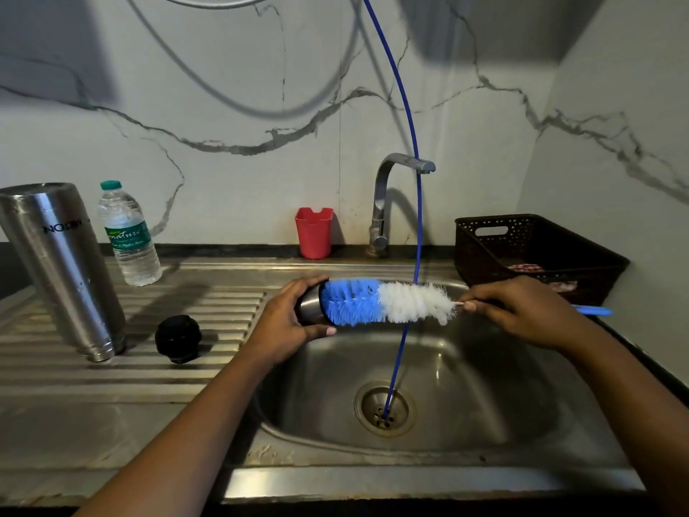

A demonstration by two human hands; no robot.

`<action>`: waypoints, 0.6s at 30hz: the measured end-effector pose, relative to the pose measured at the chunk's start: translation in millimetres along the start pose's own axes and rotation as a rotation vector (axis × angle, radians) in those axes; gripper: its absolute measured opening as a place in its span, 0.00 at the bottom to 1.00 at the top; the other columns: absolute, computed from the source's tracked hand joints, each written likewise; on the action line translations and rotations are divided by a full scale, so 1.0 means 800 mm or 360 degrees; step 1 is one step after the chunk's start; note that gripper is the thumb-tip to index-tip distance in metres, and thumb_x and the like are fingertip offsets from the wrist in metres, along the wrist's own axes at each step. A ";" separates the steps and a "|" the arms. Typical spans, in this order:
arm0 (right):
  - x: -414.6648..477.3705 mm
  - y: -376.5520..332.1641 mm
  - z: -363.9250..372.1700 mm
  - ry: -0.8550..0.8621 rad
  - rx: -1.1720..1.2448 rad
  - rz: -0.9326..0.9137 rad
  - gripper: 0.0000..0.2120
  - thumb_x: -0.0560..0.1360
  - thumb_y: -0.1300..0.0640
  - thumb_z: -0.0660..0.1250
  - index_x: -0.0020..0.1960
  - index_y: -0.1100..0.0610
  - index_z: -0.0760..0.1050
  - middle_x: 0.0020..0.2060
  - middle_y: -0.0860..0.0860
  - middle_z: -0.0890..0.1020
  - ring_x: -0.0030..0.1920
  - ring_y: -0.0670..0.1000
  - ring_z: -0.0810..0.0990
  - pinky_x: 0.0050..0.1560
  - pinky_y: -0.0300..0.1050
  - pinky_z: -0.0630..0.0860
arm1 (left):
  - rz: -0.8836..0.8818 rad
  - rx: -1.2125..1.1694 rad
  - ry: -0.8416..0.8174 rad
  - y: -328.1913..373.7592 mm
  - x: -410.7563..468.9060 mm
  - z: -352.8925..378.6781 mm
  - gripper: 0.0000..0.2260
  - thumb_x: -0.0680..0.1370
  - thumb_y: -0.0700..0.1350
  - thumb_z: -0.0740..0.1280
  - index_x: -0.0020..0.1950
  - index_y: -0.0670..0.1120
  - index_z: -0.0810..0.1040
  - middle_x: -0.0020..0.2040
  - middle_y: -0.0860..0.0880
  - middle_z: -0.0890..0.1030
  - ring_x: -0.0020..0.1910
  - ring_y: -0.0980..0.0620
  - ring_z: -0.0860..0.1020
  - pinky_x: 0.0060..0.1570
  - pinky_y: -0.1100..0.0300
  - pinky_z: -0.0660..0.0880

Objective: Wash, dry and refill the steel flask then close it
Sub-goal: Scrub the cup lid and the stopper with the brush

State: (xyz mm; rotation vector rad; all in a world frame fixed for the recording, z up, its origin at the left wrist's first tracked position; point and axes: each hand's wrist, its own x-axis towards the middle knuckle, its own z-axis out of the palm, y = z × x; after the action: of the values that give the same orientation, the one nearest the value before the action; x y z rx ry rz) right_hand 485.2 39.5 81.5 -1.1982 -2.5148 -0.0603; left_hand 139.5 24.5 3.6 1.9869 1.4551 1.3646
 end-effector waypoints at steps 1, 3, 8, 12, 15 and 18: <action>-0.002 0.006 -0.002 -0.0070 0.0063 0.0040 0.07 0.76 0.51 0.64 0.49 0.40 0.77 0.39 0.43 0.82 0.38 0.42 0.78 0.41 0.47 0.75 | 0.0013 0.0010 -0.0006 0.001 0.001 0.002 0.37 0.61 0.40 0.81 0.65 0.59 0.71 0.64 0.55 0.75 0.65 0.59 0.72 0.65 0.71 0.64; -0.007 0.013 -0.006 -0.0216 0.0246 0.0116 0.07 0.75 0.45 0.62 0.48 0.41 0.79 0.41 0.43 0.83 0.40 0.44 0.80 0.44 0.46 0.77 | 0.0057 0.0058 -0.0028 0.003 0.002 0.005 0.37 0.61 0.41 0.81 0.66 0.57 0.71 0.64 0.54 0.75 0.65 0.58 0.72 0.65 0.72 0.63; -0.016 0.015 -0.018 -0.0384 0.0749 0.0191 0.14 0.73 0.46 0.60 0.47 0.51 0.82 0.27 0.53 0.76 0.28 0.47 0.73 0.33 0.33 0.69 | 0.0069 0.0069 0.0016 -0.002 0.003 0.002 0.36 0.61 0.40 0.81 0.65 0.55 0.72 0.62 0.53 0.75 0.61 0.57 0.73 0.59 0.77 0.64; -0.029 0.044 -0.022 -0.0435 0.0859 0.0394 0.12 0.77 0.53 0.59 0.45 0.52 0.82 0.24 0.50 0.73 0.26 0.45 0.70 0.29 0.33 0.67 | -0.0117 -0.0128 0.0185 -0.018 0.009 -0.012 0.34 0.61 0.38 0.81 0.62 0.53 0.72 0.59 0.50 0.76 0.58 0.52 0.75 0.54 0.77 0.67; -0.025 0.048 -0.009 -0.0383 0.0813 0.0452 0.12 0.78 0.54 0.59 0.45 0.52 0.81 0.23 0.49 0.73 0.26 0.44 0.71 0.31 0.33 0.68 | -0.0231 -0.0231 0.0097 -0.019 0.008 -0.008 0.38 0.56 0.45 0.82 0.62 0.56 0.69 0.57 0.55 0.76 0.58 0.54 0.75 0.58 0.67 0.70; -0.018 0.045 0.005 -0.0320 0.0832 0.0443 0.12 0.75 0.49 0.60 0.45 0.51 0.81 0.24 0.49 0.74 0.28 0.47 0.72 0.35 0.39 0.69 | -0.0382 -0.0319 0.0091 -0.018 0.006 -0.002 0.36 0.50 0.56 0.79 0.54 0.58 0.68 0.53 0.56 0.75 0.53 0.56 0.76 0.55 0.61 0.73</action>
State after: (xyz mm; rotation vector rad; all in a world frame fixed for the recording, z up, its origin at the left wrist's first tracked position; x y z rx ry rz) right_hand 519.7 53.0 69.0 -1.3507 -2.2746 0.7697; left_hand 130.8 34.1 -3.6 1.6067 1.4634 1.4090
